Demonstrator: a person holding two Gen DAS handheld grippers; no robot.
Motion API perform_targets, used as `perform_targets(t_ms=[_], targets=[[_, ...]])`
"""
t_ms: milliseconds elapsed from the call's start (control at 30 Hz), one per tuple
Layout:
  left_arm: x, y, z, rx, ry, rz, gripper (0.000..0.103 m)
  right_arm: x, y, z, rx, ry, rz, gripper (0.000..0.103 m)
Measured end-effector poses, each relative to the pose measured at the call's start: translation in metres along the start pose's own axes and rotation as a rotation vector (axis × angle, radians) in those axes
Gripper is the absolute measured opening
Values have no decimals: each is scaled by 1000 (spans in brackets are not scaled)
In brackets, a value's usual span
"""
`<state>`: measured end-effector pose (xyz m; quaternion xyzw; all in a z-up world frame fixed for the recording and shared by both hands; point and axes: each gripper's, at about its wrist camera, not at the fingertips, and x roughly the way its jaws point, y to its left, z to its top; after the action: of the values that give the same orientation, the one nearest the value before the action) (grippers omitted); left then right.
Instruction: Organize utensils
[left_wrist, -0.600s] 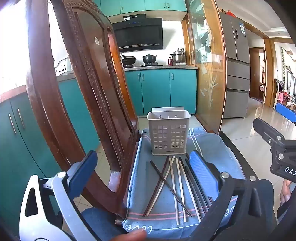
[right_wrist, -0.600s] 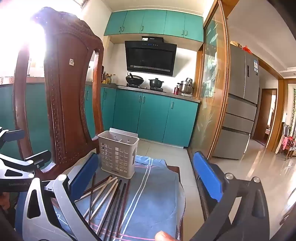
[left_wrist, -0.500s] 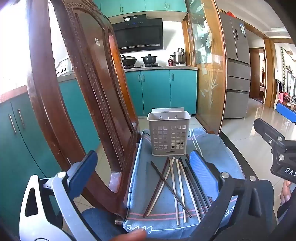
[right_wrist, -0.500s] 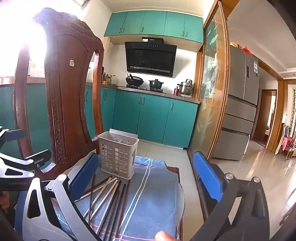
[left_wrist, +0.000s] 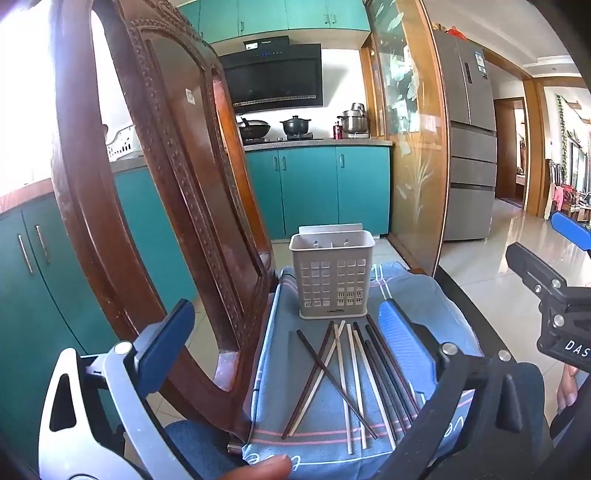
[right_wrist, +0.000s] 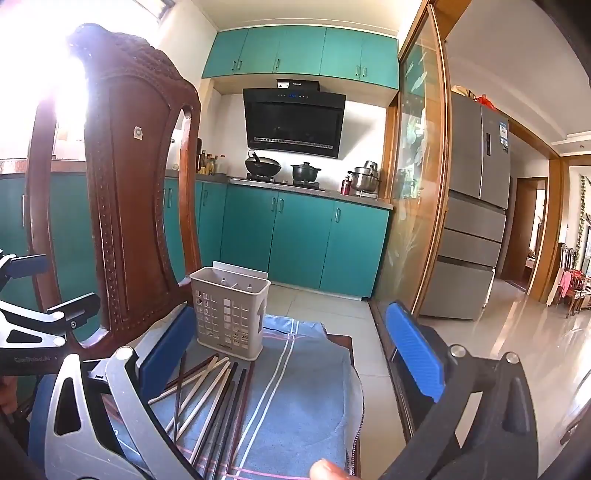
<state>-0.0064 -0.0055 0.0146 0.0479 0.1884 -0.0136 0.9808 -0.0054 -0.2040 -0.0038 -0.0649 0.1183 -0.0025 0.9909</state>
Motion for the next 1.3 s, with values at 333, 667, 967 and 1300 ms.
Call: perform_targets(t_ms=[333,667,967,1300], targets=[[-1,1,2,-5,-10,4,99,0,-1,1,3,-6,6,100],[0,2,7,-10,-30,8,99,-5,2,-4,-1,-26,9,101],[-4,1,1,-9,-41,12,99,-6,3,-4,-3,-31,13,101],[-2,5,3,-10,-41,10,99,-6,4,-4,-4,-31,14,101]])
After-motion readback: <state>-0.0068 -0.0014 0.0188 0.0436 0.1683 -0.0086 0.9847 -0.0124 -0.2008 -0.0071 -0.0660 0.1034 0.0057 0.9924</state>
